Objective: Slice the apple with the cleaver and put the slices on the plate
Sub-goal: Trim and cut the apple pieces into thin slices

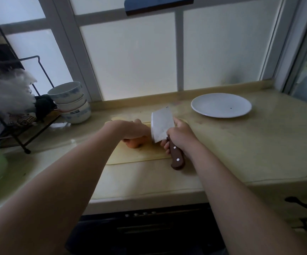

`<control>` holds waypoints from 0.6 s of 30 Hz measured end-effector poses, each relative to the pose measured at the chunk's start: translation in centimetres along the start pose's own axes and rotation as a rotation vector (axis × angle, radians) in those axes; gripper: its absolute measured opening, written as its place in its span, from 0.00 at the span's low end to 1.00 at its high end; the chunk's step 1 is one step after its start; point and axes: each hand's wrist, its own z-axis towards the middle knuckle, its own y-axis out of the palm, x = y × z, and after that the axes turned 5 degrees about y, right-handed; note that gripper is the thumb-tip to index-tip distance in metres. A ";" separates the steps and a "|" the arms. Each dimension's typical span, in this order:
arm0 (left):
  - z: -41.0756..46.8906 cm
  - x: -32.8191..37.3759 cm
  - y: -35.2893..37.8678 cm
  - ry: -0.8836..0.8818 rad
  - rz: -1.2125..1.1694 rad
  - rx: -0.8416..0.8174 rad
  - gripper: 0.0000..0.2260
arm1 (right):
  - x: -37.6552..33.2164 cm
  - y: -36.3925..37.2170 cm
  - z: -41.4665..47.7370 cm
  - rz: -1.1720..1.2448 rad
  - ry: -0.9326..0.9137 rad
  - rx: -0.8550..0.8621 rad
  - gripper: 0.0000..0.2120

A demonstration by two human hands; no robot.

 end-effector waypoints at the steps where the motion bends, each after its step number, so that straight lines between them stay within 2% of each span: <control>1: 0.1 0.0 0.1 -0.004 0.001 0.014 0.28 | 0.0 0.0 0.1 0.007 0.008 -0.002 0.35; 13: 0.4 -0.4 0.3 0.037 0.015 0.020 0.31 | 0.1 -0.1 0.0 0.059 -0.002 0.006 0.30; 18: 0.6 -0.4 0.6 0.032 0.047 0.046 0.29 | -0.1 0.2 0.1 0.035 0.005 -0.007 0.33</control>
